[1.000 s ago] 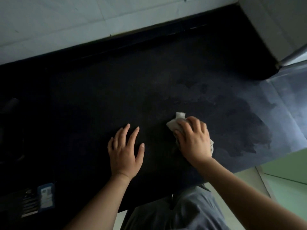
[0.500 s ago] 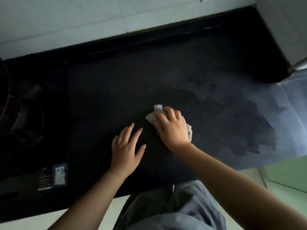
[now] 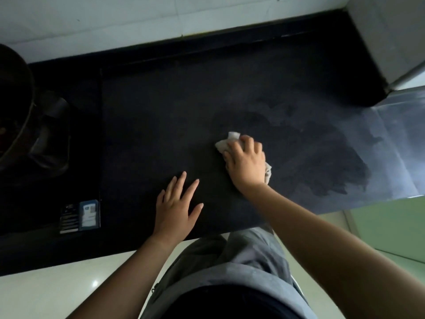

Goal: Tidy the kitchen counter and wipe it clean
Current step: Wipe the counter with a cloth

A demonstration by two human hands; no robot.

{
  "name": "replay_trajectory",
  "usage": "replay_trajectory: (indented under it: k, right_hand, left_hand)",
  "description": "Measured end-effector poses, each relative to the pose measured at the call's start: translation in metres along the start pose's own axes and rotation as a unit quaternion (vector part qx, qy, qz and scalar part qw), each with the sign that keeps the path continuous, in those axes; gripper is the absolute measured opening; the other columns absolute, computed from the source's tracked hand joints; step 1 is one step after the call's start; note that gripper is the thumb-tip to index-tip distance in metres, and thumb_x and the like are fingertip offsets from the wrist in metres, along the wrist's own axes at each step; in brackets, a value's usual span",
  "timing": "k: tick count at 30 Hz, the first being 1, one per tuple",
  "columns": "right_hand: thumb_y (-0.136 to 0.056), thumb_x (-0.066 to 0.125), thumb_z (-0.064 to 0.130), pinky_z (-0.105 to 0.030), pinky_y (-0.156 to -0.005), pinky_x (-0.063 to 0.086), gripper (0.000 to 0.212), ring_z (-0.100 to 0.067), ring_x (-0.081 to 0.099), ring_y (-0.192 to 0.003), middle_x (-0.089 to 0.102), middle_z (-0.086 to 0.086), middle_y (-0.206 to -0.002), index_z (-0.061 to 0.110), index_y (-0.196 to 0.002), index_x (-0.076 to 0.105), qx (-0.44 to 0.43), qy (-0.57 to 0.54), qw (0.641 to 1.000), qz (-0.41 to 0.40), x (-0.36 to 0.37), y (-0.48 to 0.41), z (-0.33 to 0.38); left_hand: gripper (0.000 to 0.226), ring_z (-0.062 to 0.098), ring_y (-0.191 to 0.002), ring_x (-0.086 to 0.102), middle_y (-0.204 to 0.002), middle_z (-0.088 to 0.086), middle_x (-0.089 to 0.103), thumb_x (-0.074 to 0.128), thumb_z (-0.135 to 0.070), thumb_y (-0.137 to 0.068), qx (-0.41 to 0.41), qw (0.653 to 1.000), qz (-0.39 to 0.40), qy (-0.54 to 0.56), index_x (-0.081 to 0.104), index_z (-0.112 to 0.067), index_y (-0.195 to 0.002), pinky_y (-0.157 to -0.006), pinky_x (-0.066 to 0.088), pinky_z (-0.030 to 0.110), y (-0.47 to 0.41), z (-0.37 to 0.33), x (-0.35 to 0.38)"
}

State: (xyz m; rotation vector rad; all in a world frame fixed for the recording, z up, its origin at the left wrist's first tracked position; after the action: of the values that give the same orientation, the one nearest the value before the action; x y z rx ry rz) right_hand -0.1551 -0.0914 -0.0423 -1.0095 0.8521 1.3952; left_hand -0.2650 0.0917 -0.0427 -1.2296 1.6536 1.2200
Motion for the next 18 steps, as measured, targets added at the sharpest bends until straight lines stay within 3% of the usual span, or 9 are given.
replay_trajectory:
  k: [3,6,8,12,18]
  right_hand:
    - [-0.088,0.055,0.035,-0.045,-0.075,0.046,0.03,-0.037,0.051,-0.1,0.053,-0.016,-0.122,0.018,-0.113,0.057,-0.085,-0.013,0.996,0.026,-0.001,0.034,0.004]
    - [-0.089,0.049,0.04,-0.045,-0.077,0.048,0.034,-0.034,0.051,-0.101,0.053,-0.014,-0.121,0.02,-0.115,0.055,-0.113,-0.019,0.993,0.042,-0.008,0.052,-0.017]
    - [-0.09,0.049,0.041,-0.043,-0.08,0.048,0.033,-0.033,0.051,-0.101,0.054,-0.012,-0.121,0.02,-0.115,0.057,-0.1,-0.02,0.994,0.029,-0.018,0.054,-0.038]
    - [-0.089,0.055,0.035,-0.044,-0.078,0.046,0.029,-0.037,0.05,-0.099,0.055,-0.016,-0.119,0.016,-0.111,0.06,-0.034,-0.008,0.999,-0.012,-0.037,0.034,-0.078]
    - [-0.092,0.046,0.035,-0.046,-0.085,0.039,0.034,-0.037,0.041,-0.107,0.045,-0.016,-0.129,0.016,-0.121,0.052,0.039,0.011,0.999,0.022,-0.038,-0.028,-0.095]
  left_hand:
    - [0.059,0.027,-0.144,0.015,-0.158,0.004,0.015,0.047,-0.046,-0.09,-0.005,1.0,0.002,0.0,0.028,-0.032,-0.145,-0.109,0.023,0.051,0.001,-0.001,0.001]
    - [0.059,0.029,-0.143,0.018,-0.158,0.005,0.018,0.048,-0.045,-0.09,-0.002,1.0,0.004,-0.006,0.03,-0.03,-0.145,-0.108,0.026,0.052,0.002,0.0,0.0]
    - [0.06,0.031,-0.143,0.021,-0.157,0.007,0.021,0.048,-0.046,-0.089,-0.003,1.0,0.002,0.0,0.032,-0.029,-0.144,-0.107,0.028,0.056,0.003,-0.001,0.0]
    - [0.066,0.032,-0.144,0.014,-0.157,0.008,0.018,0.054,-0.05,-0.085,-0.06,0.997,-0.011,0.041,0.034,-0.028,-0.143,-0.11,0.018,0.057,-0.002,-0.019,0.004]
    - [0.073,0.03,-0.145,0.01,-0.158,0.011,0.013,0.052,-0.051,-0.086,-0.166,0.983,-0.037,0.075,0.026,-0.018,-0.146,-0.113,0.017,0.054,-0.011,-0.071,0.016]
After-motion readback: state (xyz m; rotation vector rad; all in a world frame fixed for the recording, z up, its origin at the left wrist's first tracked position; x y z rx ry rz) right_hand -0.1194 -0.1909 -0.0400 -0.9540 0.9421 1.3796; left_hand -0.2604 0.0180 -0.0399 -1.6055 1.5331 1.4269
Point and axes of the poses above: each hand's wrist, its own y-axis away from the middle knuckle, its own x-axis out of the palm, z = x × y, the point moved 2 cm from there along -y, towards the middle knuckle
